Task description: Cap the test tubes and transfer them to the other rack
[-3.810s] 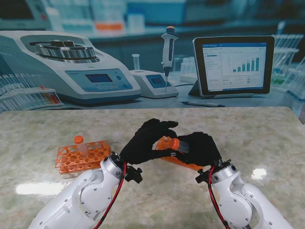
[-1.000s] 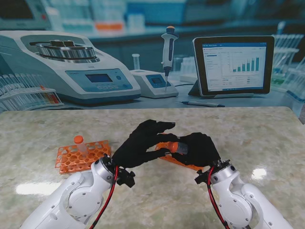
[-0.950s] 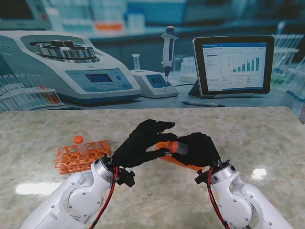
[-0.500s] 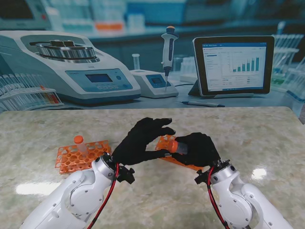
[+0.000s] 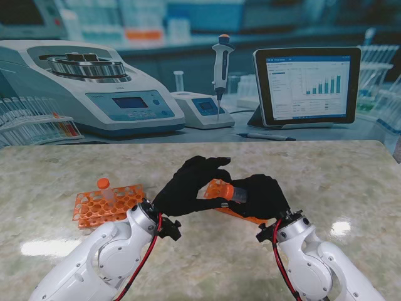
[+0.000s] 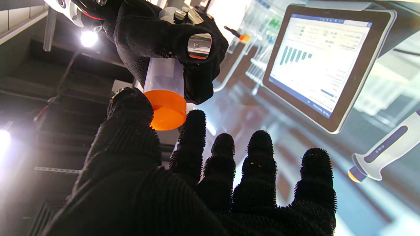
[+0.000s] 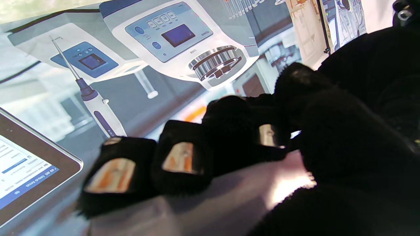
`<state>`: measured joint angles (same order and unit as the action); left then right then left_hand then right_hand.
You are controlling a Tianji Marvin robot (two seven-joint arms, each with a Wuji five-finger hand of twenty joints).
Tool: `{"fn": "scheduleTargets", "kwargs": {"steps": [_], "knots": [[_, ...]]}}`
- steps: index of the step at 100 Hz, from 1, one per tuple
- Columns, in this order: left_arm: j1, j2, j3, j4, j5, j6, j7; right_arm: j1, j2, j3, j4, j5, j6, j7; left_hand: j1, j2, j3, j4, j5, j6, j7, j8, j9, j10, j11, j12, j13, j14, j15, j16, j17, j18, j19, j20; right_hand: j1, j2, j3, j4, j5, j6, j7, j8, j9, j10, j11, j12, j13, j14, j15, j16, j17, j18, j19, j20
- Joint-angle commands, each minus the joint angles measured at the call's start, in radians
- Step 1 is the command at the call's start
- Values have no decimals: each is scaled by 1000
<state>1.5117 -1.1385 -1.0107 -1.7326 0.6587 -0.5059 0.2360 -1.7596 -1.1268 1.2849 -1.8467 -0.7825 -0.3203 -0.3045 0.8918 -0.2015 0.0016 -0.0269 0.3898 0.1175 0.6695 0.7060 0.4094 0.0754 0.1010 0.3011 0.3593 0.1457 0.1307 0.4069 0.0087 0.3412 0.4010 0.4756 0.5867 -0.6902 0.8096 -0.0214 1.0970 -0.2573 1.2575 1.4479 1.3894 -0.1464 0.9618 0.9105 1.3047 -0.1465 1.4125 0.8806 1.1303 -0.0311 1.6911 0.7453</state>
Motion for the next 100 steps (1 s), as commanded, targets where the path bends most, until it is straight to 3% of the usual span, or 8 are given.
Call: {"fn": "scheduleTargets", "kwargs": {"steps": [1,22,51,59,66,76,82,100], "knots": [[-2,-3,3,2,0,0,-1,-6,-2,-4,-5,0,0,3,46,21,49,23,-41,-32,77,56,-14,10,11,26,-3,-32,8,11,1,-5,25,12,33,37,13,-3,32,-62,61,29,50,16,17,21,22,-151,209,77,73,-88,303,68],[-6,-8,13,9,-20,-10,3,-7,-2,-3,-5,-1,1,3,225,67,45,36,-24,-117,284,100,24,-15,28,35,29,-34,23,24,7,1,39,4,34,38,14,-3,32,-62,61,29,50,16,17,21,22,-151,209,77,73,-88,303,68],[-11,-10,20,18,-15,-25,15,-6,-2,-5,-3,0,2,2,346,42,58,57,50,-141,235,12,46,-42,41,35,50,-35,32,32,13,4,57,-4,33,38,14,-4,32,-62,61,29,50,16,18,21,22,-151,209,77,73,-88,303,68],[-12,-12,20,22,-7,-36,27,-5,-2,-5,-3,-1,2,2,390,23,71,62,97,-182,195,-33,57,-56,47,33,58,-38,34,32,13,5,62,-10,32,39,14,-4,31,-62,61,29,51,15,18,21,22,-151,209,77,73,-88,303,68],[-11,-13,20,24,-1,-44,36,-5,-2,-5,-3,0,2,2,399,-9,101,67,124,-202,155,-69,64,-67,50,31,62,-36,35,32,16,3,66,-14,34,38,14,-3,31,-62,61,29,51,16,18,21,22,-151,209,77,73,-88,303,68],[-9,-13,18,26,19,-55,51,-6,-2,-5,-3,-1,2,2,398,-77,197,28,171,-245,74,-88,71,-59,51,20,65,-36,35,29,20,3,73,-25,33,38,14,-4,31,-62,61,29,50,15,18,21,22,-151,209,77,73,-88,303,68],[-8,-13,17,28,29,-61,59,-6,-2,-5,-2,-1,2,2,394,-96,224,21,189,-266,44,-97,77,-57,50,15,65,-38,34,27,19,1,75,-31,32,38,13,-4,31,-63,61,29,50,15,17,20,22,-151,209,77,73,-88,303,68],[-8,-13,17,32,32,-80,59,-6,-2,-5,-2,-2,2,2,350,-123,284,13,155,-305,9,-102,72,-55,49,7,56,-40,33,22,16,-3,82,-45,34,38,13,-4,31,-63,61,29,50,15,17,20,22,-151,209,77,73,-88,303,68]]}}
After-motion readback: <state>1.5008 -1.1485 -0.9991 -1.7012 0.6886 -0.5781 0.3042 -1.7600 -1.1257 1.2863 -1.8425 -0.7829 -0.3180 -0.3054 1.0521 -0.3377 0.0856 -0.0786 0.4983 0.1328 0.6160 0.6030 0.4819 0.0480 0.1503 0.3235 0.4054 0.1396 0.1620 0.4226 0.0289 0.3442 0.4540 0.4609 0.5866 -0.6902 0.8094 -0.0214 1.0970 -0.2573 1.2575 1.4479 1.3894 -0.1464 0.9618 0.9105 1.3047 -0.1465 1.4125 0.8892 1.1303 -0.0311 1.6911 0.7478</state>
